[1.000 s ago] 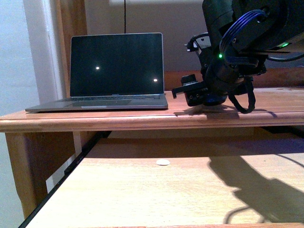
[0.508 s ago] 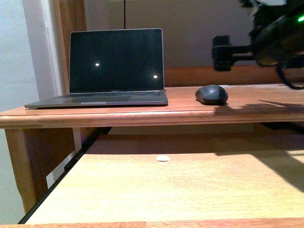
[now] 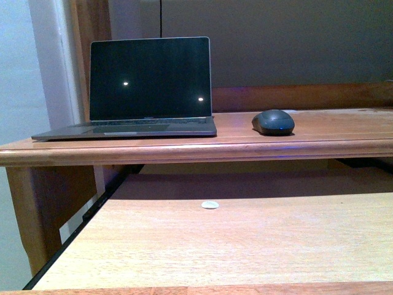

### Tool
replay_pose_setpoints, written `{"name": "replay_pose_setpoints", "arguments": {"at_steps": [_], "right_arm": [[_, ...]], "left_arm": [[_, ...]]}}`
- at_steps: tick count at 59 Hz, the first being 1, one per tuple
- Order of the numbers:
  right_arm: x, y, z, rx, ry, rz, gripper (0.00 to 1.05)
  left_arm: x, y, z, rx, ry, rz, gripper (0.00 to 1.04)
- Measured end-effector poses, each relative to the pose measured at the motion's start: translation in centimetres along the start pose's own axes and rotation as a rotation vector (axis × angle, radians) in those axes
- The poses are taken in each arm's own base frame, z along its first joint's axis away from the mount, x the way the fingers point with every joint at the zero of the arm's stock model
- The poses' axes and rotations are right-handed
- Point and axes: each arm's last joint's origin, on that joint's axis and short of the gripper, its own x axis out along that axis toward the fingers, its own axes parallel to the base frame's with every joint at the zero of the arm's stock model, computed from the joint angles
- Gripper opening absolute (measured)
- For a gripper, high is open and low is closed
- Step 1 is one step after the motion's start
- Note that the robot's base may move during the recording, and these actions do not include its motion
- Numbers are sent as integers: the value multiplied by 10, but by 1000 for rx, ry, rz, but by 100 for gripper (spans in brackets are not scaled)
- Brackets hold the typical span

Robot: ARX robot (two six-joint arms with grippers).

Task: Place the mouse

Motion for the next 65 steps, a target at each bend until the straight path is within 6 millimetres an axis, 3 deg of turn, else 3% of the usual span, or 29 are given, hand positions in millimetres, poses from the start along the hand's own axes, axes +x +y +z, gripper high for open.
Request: {"name": "replay_pose_setpoints", "arguments": {"at_steps": [4,10,29,43,52,56,65], "right_arm": [[-28,-13,-10,13,0,52,97],[-51,-19,-19,17,11,118,97],[-106,-23,-56,50,76,363,97],[-120,-33,-70,184,163,415,97],[-130,-25,-105,315,309,456,97],[-136,-16,-114,244,356,498,97],[-137,-17,-124,56,333,540,97]], "left_arm": [[0,0,0,0,0,0,97],[0,0,0,0,0,0,97],[0,0,0,0,0,0,97],[0,0,0,0,0,0,97],[0,0,0,0,0,0,97],[0,0,0,0,0,-2,97],[0,0,0,0,0,-2,97]]}}
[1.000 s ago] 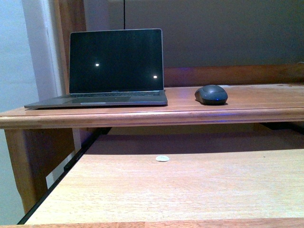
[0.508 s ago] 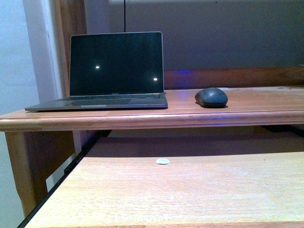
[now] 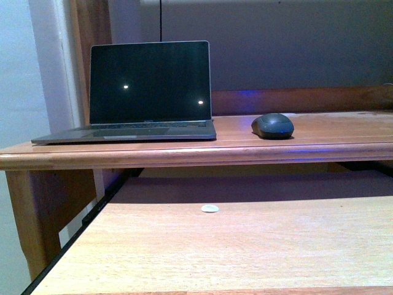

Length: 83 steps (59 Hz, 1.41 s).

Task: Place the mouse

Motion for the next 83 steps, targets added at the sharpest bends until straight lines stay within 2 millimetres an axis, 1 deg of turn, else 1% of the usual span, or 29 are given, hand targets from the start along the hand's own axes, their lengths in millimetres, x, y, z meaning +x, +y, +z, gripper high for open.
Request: {"name": "replay_pose_setpoints", "arguments": {"at_steps": [4,7,14,23,26,31,34,64,75,83], "right_arm": [[1,-1,-3,-29,5,-3,97],[4,-1,-4,-85,2,-11,97],[13,0,-2,-182,-15,-22,97],[31,2,3,-291,-26,-26,97],[37,1,4,-291,-25,-29,97],[54,-3,5,-305,-23,-35,97],[65,-5,8,-285,-20,-50,97],[175,-26,50,-159,-132,-203,97],[205,-35,62,-140,-149,-279,97],[223,-41,69,-139,-158,-337,97]], "left_arm": [[0,0,0,0,0,0,97],[0,0,0,0,0,0,97],[0,0,0,0,0,0,97],[0,0,0,0,0,0,97],[0,0,0,0,0,0,97],[0,0,0,0,0,0,97],[0,0,0,0,0,0,97],[0,0,0,0,0,0,97],[0,0,0,0,0,0,97],[0,0,0,0,0,0,97]]}}
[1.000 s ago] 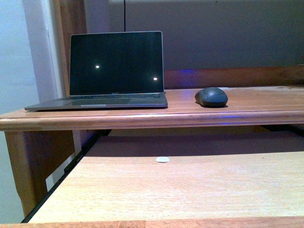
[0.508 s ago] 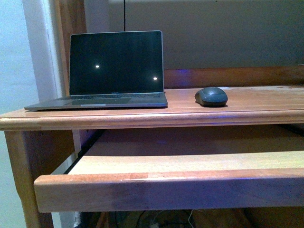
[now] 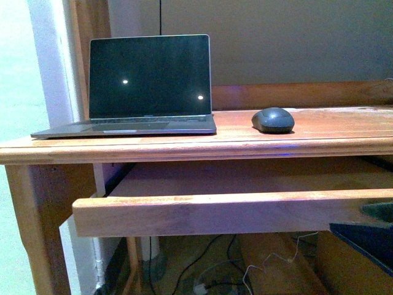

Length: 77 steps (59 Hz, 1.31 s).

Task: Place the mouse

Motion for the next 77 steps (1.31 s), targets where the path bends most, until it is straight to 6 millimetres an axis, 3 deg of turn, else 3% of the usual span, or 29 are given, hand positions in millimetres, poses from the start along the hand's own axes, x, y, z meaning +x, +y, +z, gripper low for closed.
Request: {"name": "replay_pose_setpoints", "arguments": {"at_steps": [14,29,35,40,47,55,67,77], "right_arm": [[13,7,0,20,4,-53,97],[1,-4,9,50,-1,-55,97],[-22,-20,20,55,-31,-128,97],[-59,-39,35,86,-100,-250,97],[-90,-41,41,129,-148,-325,97],[-122,-23,39,166,-191,-345,97],[-166,16,11,246,-252,-403,97],[-187,45,-7,371,-291,-400,97]], "left_arm": [[0,0,0,0,0,0,97],[0,0,0,0,0,0,97],[0,0,0,0,0,1,97],[0,0,0,0,0,0,97],[0,0,0,0,0,0,97],[0,0,0,0,0,0,97],[0,0,0,0,0,0,97],[0,0,0,0,0,0,97]]}}
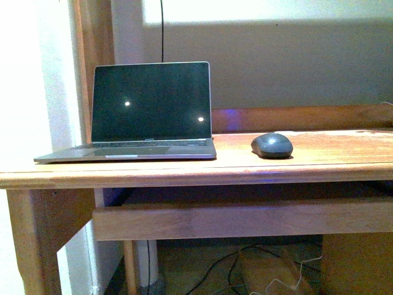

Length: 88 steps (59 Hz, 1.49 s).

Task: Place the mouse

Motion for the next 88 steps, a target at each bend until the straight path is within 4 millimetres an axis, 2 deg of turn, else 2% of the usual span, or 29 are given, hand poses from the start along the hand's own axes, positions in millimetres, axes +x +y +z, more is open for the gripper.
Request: {"name": "replay_pose_setpoints", "arguments": {"at_steps": [5,10,13,18,27,35,50,72,79,88], "right_arm": [[-12,6,-4,37,-1,24,97],[-20,9,-7,-58,1,-110,86],[-25,8,-10,-170,3,-184,78],[-28,8,-10,-297,2,-203,63],[-34,6,-19,-367,20,-203,37],[-40,5,-24,-390,19,-202,3],[-46,3,-32,-395,9,-199,3],[-52,4,-32,-396,-1,-198,3],[-61,4,-37,-393,32,-205,3],[-63,6,-35,-397,4,-198,3]], "left_arm": [[0,0,0,0,0,0,97],[0,0,0,0,0,0,97],[0,0,0,0,0,0,97],[0,0,0,0,0,0,97],[0,0,0,0,0,0,97],[0,0,0,0,0,0,97],[0,0,0,0,0,0,97],[0,0,0,1,0,0,97],[0,0,0,1,0,0,97],[0,0,0,1,0,0,97]]}}
